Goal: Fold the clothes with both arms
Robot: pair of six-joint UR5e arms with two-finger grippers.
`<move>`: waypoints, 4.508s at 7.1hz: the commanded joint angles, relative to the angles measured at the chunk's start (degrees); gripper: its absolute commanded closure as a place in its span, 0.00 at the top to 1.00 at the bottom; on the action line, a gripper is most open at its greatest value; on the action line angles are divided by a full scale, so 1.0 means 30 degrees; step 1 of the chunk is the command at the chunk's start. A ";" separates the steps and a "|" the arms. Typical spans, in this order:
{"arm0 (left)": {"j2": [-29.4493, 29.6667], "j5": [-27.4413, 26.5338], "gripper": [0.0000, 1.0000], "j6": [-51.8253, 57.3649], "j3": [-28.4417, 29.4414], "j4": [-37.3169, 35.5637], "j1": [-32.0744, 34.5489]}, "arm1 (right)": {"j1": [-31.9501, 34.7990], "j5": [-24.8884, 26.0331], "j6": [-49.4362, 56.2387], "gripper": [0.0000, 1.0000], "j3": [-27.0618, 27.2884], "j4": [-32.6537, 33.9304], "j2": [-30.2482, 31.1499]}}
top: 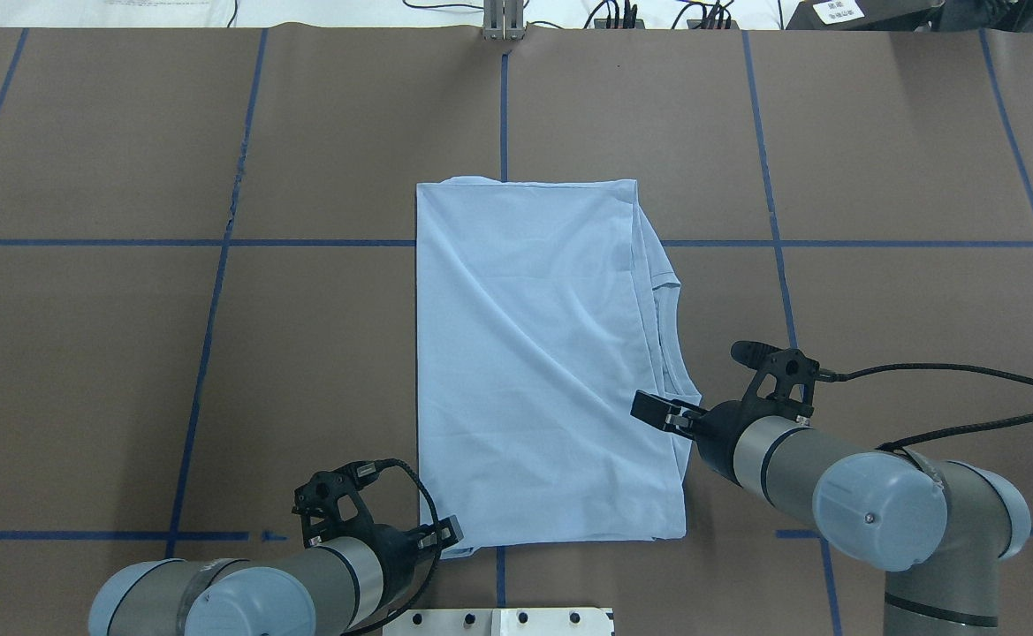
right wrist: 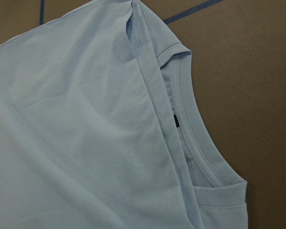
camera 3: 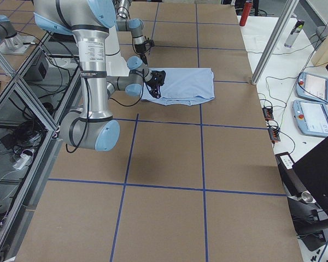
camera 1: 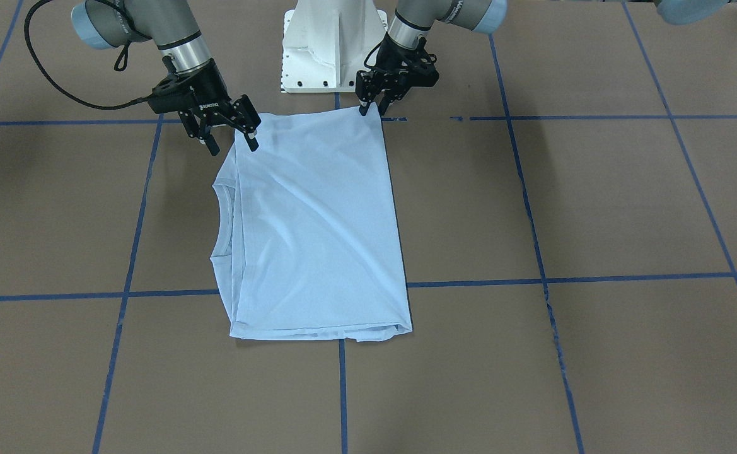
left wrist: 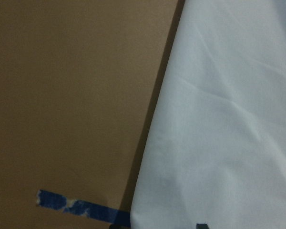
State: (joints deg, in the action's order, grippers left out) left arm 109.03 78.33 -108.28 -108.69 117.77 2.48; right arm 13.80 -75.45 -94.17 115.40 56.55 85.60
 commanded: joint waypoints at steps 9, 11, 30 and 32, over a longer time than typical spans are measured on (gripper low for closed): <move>0.0309 -0.0007 0.00 -0.0323 0.0079 0.0029 -0.0008 | -0.0845 0.0684 -0.2947 0.83 -0.0673 0.3910 -0.1435; 0.0309 0.0023 0.00 -0.0323 0.0079 0.0058 -0.0008 | -0.1520 0.0922 -0.3616 0.83 -0.0615 0.5515 -0.1551; 0.0102 0.1193 0.00 -0.0118 -0.9690 -0.8185 -0.0008 | -0.3454 0.1685 -0.5027 0.00 0.5871 1.1041 -0.1728; 0.0162 0.2335 0.00 0.0027 -1.0031 -0.9199 0.0341 | -0.3603 0.1655 -0.5145 0.00 0.5628 1.1647 -0.2339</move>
State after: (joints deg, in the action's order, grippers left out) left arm 109.39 83.83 -108.52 -137.83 92.20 2.83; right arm 3.39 -70.42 -109.51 132.10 89.95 79.72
